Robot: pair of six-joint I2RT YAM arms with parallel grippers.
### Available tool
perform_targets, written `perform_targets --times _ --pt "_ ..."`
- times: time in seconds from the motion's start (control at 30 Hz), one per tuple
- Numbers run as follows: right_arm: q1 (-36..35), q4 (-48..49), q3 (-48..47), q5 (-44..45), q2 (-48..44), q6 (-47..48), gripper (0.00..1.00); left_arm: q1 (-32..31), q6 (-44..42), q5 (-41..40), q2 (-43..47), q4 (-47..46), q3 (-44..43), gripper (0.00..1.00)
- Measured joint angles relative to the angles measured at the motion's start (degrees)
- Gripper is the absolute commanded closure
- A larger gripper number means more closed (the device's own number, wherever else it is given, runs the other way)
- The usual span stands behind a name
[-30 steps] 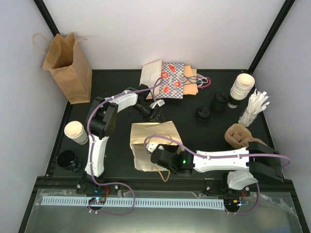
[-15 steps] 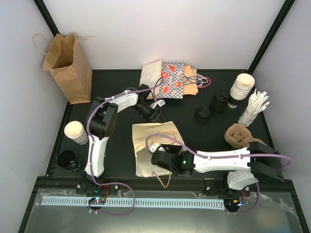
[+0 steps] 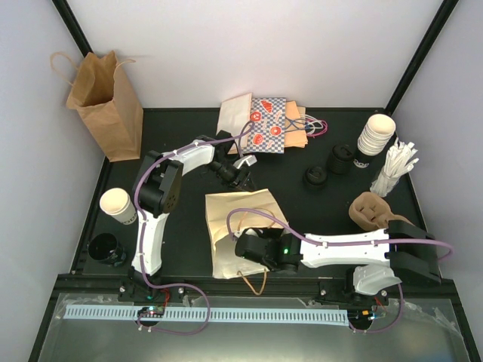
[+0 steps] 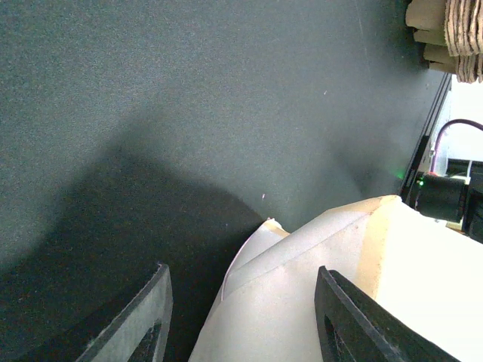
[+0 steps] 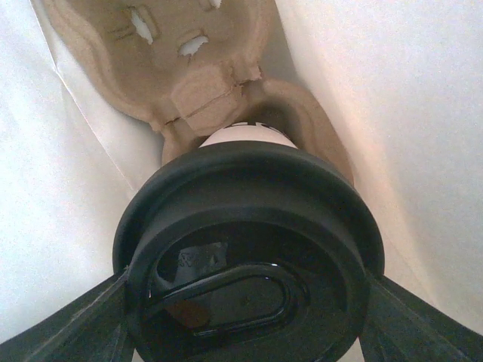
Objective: Pack the takeout coffee
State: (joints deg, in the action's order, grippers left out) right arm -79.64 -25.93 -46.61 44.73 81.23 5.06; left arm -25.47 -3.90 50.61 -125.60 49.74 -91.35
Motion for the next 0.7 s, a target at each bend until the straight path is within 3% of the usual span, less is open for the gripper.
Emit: perform_targets --times 0.33,0.7 --pt "-0.2 0.0 -1.1 1.1 2.3 0.7 0.31 -0.1 0.0 0.3 0.0 -0.1 1.4 0.46" --pt "-0.4 -0.5 -1.8 3.2 5.1 1.2 0.31 0.0 0.2 0.3 0.3 -0.3 1.9 0.47"
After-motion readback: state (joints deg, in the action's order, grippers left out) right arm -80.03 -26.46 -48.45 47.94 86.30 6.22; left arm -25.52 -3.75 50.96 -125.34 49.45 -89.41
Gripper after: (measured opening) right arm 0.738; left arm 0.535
